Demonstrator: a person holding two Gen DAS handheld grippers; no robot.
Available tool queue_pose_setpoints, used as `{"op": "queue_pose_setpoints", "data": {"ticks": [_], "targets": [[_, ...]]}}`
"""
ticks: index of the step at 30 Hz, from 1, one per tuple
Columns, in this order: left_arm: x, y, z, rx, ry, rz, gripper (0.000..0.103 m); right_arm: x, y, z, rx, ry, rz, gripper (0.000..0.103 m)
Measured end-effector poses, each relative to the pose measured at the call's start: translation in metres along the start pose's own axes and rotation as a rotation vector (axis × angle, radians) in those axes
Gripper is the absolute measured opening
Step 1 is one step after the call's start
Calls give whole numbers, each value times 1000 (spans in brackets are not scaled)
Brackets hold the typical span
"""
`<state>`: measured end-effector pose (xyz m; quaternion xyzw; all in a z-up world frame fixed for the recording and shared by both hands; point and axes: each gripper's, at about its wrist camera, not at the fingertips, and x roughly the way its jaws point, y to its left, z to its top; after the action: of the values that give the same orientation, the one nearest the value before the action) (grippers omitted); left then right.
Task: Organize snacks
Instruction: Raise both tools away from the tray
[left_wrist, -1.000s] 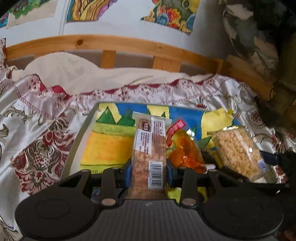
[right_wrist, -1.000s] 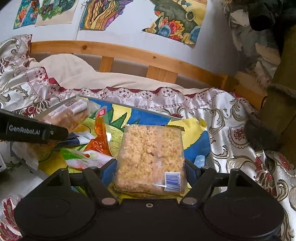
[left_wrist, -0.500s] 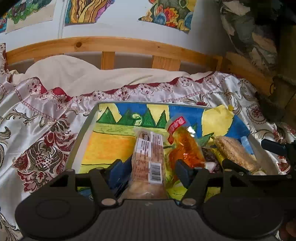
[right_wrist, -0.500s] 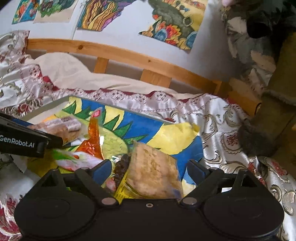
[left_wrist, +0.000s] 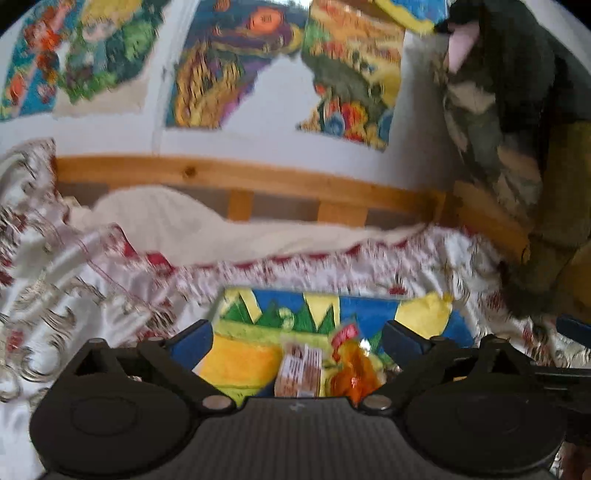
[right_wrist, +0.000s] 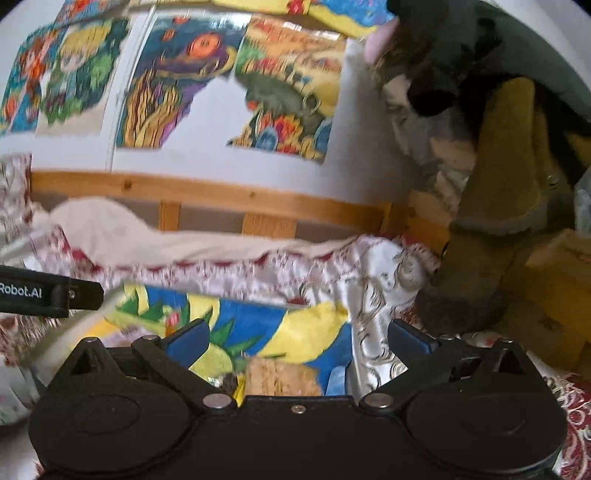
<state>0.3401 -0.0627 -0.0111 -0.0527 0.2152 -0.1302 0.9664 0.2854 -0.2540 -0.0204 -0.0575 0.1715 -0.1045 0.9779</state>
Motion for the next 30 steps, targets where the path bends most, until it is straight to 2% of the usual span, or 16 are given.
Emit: {"op": "queue_pose_setpoints", "data": {"ticks": [5, 10, 14, 19, 23, 27, 30], "targets": [[-34, -11, 6, 21, -57, 40, 102, -30, -9, 10, 33, -51, 6, 102], [-74, -12, 2, -41, -93, 91, 102, -61, -17, 14, 99, -94, 27, 102], [-104, -8, 0, -45, -123, 135, 103, -85, -21, 16, 124, -115, 44, 102], [-139, -2, -10, -34, -133, 168, 103, -120, -25, 12, 136, -132, 77, 102], [-166, 0, -24, -16, -112, 180, 103, -149, -26, 7, 129, -130, 89, 102], [-184, 0, -34, -44, -70, 155, 103, -180, -27, 2, 124, -137, 106, 102], [-201, -3, -41, -33, -69, 153, 103, -203, -27, -4, 111, -148, 109, 102]]}}
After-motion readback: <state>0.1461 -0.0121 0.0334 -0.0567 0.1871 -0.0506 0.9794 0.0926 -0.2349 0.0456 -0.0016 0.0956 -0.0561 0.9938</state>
